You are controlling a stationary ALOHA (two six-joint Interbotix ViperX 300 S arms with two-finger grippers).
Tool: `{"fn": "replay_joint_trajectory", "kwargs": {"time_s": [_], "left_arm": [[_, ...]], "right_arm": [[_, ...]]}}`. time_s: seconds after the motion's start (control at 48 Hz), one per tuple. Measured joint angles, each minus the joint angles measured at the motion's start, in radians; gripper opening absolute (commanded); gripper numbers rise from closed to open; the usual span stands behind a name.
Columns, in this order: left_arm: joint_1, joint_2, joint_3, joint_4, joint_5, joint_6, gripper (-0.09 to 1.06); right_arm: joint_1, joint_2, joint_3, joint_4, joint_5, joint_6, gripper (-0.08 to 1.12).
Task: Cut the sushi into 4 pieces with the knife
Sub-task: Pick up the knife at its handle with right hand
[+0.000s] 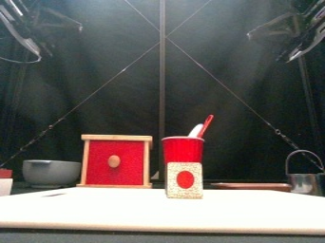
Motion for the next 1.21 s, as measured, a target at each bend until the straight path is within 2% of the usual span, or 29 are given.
{"fn": "replay_joint_trajectory", "kwargs": {"time_s": [0.104, 0.312, 0.396, 0.562, 0.688, 0.812, 0.979, 1.208], "left_arm": [[-0.002, 0.034, 0.014, -0.020, -0.017, -0.003, -0.01], [-0.002, 0.112, 0.017, -0.025, -0.069, -0.002, 0.03], [-0.002, 0.143, 0.017, -0.025, -0.086, -0.002, 0.03], [0.002, 0.183, 0.011, -0.025, -0.094, 0.000, 0.03], [0.011, 0.192, 0.011, -0.025, -0.095, 0.000, 0.03], [0.021, 0.192, 0.009, -0.028, -0.095, 0.000, 0.03], [0.035, 0.192, 0.009, -0.031, -0.095, -0.002, 0.03], [0.054, 0.192, 0.011, -0.049, -0.095, -0.003, 0.03]], "right_arm": [[-0.003, 0.018, -0.002, 0.028, 0.003, 0.018, 0.03], [-0.095, 0.153, -0.072, 0.213, 0.071, 0.075, 0.06], [-0.175, 0.215, -0.137, 0.267, 0.173, 0.077, 0.06], [-0.356, 0.314, -0.287, 0.301, 0.449, 0.078, 0.09], [-0.482, 0.377, -0.388, 0.307, 0.627, 0.078, 0.23], [-0.572, 0.433, -0.468, 0.331, 0.756, 0.078, 0.41], [-0.624, 0.522, -0.566, 0.387, 0.867, 0.060, 0.65], [-0.660, 0.655, -0.704, 0.403, 1.029, 0.009, 0.83]]}}
